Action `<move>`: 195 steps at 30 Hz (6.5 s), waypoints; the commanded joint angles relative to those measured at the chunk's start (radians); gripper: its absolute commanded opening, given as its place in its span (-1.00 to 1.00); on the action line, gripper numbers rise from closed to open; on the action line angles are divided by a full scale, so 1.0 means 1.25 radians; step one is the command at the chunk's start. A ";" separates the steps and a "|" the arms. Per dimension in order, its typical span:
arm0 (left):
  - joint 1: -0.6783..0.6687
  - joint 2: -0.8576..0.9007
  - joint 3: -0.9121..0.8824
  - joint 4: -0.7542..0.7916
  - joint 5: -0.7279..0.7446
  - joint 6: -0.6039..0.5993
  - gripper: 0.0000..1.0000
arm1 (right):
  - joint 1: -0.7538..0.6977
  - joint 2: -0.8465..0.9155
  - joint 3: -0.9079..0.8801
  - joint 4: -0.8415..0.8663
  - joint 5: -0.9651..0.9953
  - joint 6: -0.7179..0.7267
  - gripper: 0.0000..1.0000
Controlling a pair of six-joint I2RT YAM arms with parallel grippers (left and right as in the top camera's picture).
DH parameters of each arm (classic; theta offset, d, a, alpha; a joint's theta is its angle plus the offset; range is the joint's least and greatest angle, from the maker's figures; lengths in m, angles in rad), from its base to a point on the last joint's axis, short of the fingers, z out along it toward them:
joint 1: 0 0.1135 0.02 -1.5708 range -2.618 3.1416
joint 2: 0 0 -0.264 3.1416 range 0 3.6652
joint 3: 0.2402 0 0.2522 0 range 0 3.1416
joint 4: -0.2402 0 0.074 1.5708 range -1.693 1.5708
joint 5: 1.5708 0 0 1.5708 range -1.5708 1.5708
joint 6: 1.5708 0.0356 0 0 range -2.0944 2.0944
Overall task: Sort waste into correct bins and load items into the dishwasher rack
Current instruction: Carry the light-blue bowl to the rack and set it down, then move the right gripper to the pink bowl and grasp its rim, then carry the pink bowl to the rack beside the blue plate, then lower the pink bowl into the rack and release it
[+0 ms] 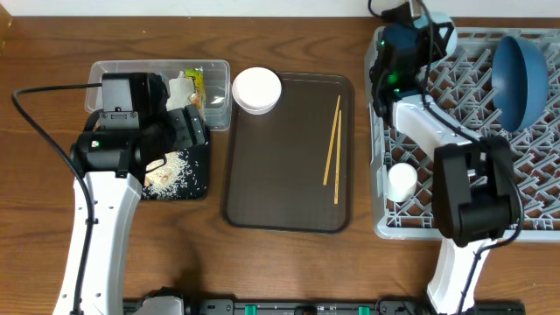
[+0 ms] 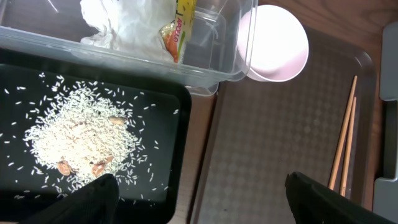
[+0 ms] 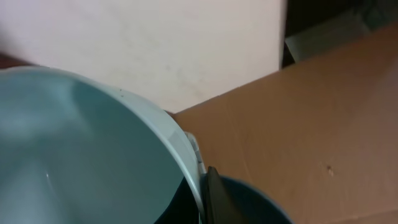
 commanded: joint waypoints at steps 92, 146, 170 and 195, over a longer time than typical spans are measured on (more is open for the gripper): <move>0.003 0.007 0.013 -0.002 -0.010 0.002 0.77 | 0.282 0.223 0.449 -0.905 -0.742 1.241 -0.32; 0.003 0.007 0.013 -0.002 -0.010 0.002 0.77 | 0.007 -0.166 0.422 -1.799 0.208 1.049 -0.98; 0.003 0.007 0.013 -0.002 -0.010 0.002 0.77 | -0.081 0.072 0.419 -1.711 0.086 0.708 -0.99; 0.003 0.007 0.013 -0.002 -0.010 0.002 0.77 | -0.108 0.072 0.419 -1.310 0.059 0.062 -0.98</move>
